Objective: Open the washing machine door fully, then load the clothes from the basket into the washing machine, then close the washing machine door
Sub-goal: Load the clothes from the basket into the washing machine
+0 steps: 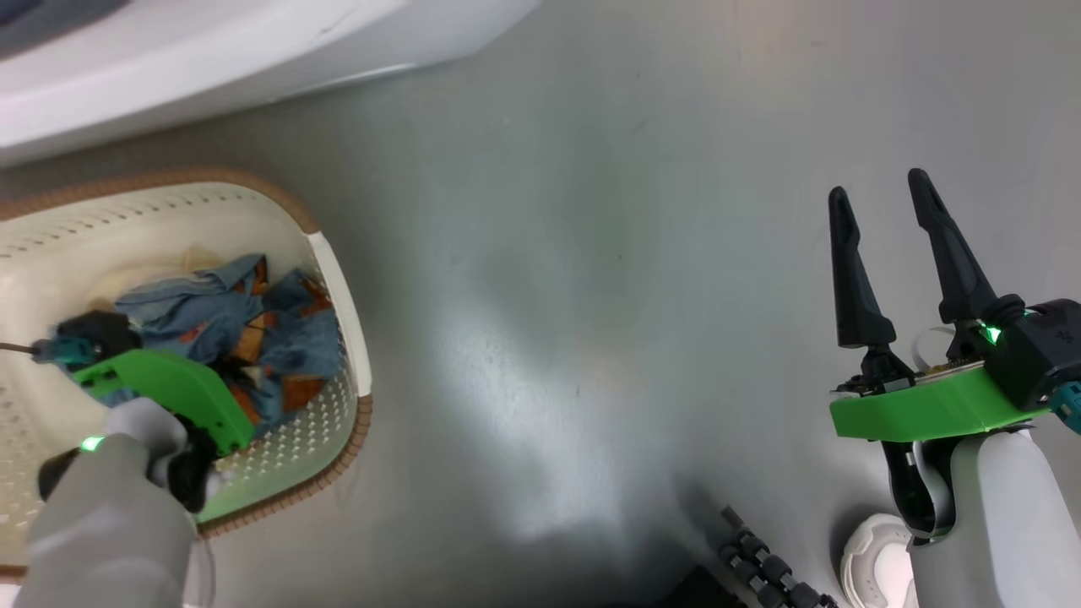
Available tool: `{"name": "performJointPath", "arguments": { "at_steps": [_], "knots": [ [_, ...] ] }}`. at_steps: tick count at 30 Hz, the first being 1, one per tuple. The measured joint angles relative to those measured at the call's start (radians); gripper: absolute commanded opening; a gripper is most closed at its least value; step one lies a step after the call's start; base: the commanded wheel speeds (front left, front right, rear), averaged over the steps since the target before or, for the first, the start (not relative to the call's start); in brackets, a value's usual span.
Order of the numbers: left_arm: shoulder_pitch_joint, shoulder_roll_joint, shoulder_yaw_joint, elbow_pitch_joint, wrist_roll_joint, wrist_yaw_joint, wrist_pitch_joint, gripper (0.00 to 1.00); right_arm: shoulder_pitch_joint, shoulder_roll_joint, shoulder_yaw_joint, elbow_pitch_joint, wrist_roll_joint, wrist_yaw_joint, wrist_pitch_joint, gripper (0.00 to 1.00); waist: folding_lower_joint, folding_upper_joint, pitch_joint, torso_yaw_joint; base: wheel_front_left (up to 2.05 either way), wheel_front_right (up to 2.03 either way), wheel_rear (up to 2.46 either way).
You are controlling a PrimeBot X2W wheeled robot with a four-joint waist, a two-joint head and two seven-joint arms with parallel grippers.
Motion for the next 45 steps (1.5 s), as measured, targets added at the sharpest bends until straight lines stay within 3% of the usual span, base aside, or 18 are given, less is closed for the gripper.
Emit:
{"name": "performJointPath", "arguments": {
  "at_steps": [16, 28, 45],
  "knots": [
    [0.160, -0.070, -0.011, 0.003, -0.010, 0.000, -0.252, 0.00, 0.014, 0.000, 0.025, 0.081, 0.016, 0.001, 0.000, 1.00, 0.0000, 0.0000, -0.208, 0.059, 0.00, 0.00, 0.00],
    [0.311, -0.113, -0.025, -0.063, -0.007, 0.000, -0.325, 0.00, 0.135, 0.000, 0.014, 0.119, 0.006, 0.001, 0.000, 1.00, 0.0000, 0.0000, -0.425, 0.124, 0.00, 0.00, 0.00],
    [0.604, -0.106, 0.001, -0.461, 0.139, 0.129, -0.333, 0.00, 0.256, -0.008, 0.001, 0.146, 0.006, 0.001, 0.000, 1.00, 0.0000, 0.0000, -0.650, 0.199, 0.00, 0.00, 0.00]
  ]
}}
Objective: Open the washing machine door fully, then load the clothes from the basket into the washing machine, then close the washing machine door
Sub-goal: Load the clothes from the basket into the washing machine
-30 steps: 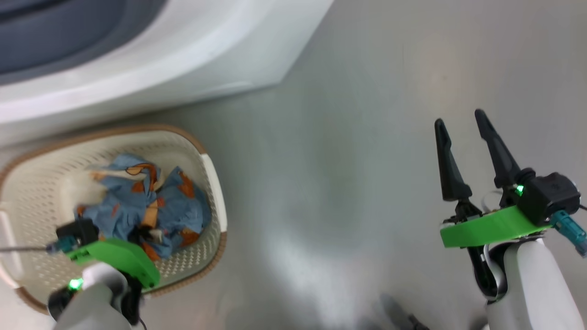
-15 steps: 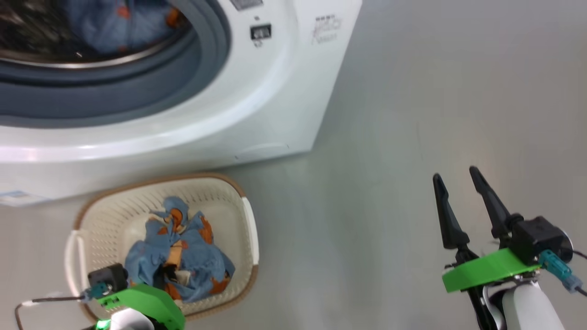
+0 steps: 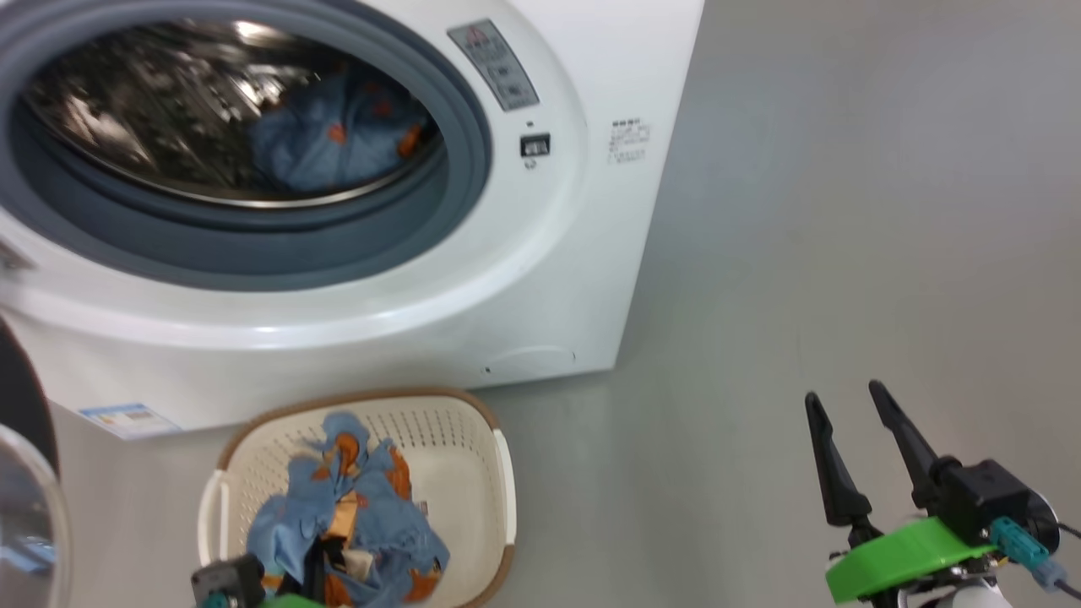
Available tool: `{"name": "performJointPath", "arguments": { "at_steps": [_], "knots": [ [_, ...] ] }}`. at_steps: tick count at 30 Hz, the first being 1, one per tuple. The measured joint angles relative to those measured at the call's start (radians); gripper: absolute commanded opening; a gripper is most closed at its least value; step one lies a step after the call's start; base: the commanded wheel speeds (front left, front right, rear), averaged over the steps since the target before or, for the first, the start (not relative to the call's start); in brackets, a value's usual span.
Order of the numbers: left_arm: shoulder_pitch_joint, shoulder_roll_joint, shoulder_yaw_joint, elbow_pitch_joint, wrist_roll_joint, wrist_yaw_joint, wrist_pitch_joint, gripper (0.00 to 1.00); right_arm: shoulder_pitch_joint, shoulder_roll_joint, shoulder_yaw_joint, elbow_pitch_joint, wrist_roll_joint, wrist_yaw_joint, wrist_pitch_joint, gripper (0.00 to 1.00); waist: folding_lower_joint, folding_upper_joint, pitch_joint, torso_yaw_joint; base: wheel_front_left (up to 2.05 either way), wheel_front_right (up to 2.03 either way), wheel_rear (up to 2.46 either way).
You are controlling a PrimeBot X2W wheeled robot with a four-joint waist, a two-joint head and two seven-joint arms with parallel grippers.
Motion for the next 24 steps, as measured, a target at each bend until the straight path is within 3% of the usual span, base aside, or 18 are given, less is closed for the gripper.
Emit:
{"name": "performJointPath", "arguments": {
  "at_steps": [24],
  "knots": [
    [0.320, 0.058, 0.044, -0.514, 0.113, 0.102, 0.000, 0.00, 0.123, -0.014, 0.018, 0.034, 0.011, 0.000, 0.000, 1.00, 0.0000, 0.0000, -0.268, 0.092, 0.00, 0.00, 0.00]
  ]
}}
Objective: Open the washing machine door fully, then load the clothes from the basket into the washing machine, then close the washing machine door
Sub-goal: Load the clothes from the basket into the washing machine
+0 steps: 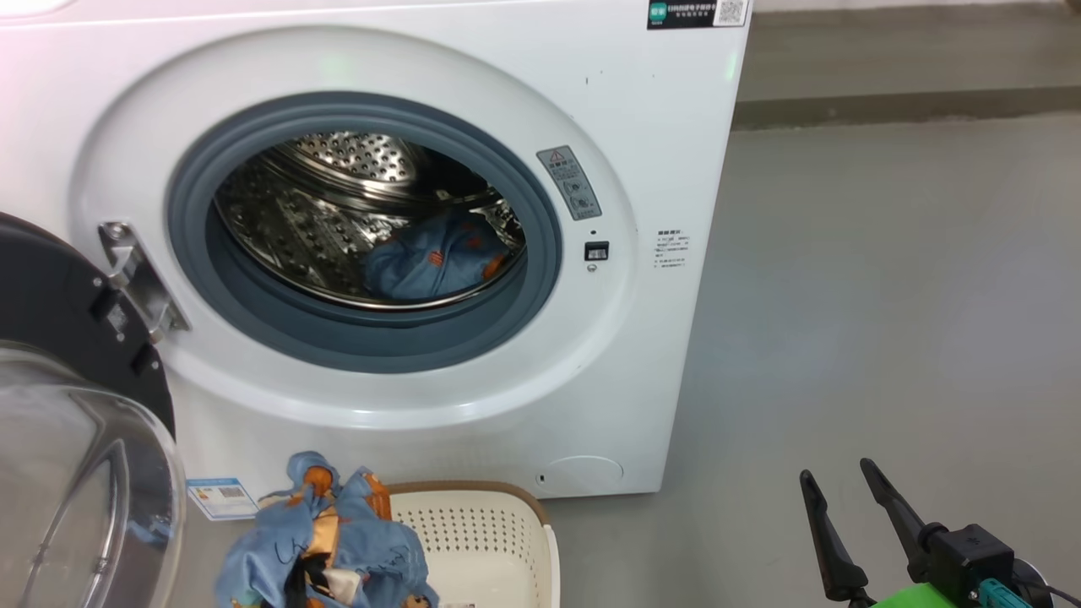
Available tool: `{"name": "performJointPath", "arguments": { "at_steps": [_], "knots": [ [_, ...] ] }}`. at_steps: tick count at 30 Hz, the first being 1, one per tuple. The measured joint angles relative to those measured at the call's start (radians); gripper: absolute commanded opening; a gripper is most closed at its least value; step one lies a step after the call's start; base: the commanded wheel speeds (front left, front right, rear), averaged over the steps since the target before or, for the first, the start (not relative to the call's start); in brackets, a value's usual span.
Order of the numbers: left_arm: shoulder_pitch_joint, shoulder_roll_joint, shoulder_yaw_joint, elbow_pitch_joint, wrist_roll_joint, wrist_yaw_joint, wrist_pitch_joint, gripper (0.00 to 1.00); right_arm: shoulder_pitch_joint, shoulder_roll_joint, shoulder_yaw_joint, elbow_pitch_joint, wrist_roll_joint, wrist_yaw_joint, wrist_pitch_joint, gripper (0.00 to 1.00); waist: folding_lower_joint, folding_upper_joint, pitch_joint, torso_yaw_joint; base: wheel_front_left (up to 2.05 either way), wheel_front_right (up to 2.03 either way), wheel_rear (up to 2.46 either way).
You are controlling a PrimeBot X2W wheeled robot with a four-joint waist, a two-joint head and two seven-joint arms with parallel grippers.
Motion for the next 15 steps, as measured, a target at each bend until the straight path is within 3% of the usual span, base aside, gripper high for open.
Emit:
{"name": "performJointPath", "arguments": {
  "at_steps": [15],
  "knots": [
    [0.066, 0.032, -0.006, -0.214, 0.031, 0.051, 0.029, 0.00, 0.021, -0.016, 0.011, 0.007, 0.006, 0.000, 0.000, 1.00, 0.0000, 0.0000, -0.053, 0.009, 0.00, 0.00, 0.00]
  ]
}}
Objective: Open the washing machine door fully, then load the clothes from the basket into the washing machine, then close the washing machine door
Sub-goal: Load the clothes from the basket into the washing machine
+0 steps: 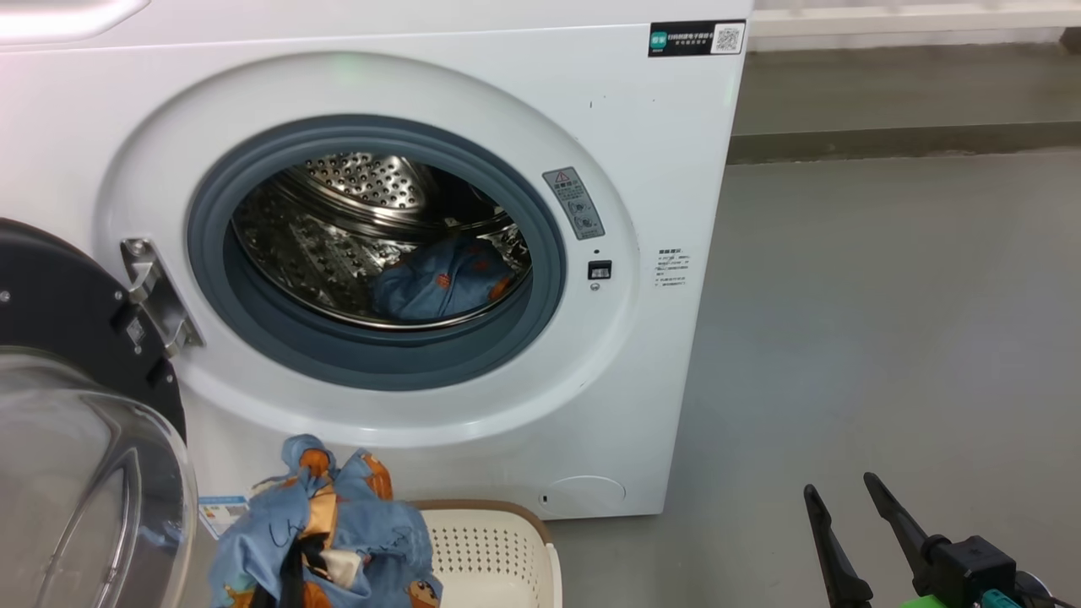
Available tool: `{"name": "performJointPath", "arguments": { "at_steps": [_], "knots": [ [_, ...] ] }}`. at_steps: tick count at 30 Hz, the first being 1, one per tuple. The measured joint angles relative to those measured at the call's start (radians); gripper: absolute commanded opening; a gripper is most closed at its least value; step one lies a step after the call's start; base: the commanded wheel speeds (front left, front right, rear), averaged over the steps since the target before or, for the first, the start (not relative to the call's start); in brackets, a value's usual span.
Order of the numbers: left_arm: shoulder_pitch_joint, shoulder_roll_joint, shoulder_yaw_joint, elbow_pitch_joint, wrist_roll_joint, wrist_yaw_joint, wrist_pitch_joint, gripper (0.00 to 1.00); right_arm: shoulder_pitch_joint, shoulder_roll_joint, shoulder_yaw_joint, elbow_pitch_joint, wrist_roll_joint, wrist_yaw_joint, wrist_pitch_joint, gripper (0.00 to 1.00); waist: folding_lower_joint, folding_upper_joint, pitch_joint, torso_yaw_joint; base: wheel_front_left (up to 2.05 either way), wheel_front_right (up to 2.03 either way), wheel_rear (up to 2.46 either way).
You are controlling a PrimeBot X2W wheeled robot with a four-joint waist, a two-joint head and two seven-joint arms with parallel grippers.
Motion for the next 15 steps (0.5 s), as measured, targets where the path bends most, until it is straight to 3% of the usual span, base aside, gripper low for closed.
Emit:
{"name": "performJointPath", "arguments": {
  "at_steps": [15],
  "knots": [
    [0.033, 0.027, -0.003, -0.073, 0.000, 0.017, 0.018, 0.00, 0.018, -0.006, 0.010, 0.012, 0.000, 0.000, 0.000, 1.00, 0.0000, 0.0000, -0.003, -0.028, 0.00, 0.00, 0.00]
  ]
}}
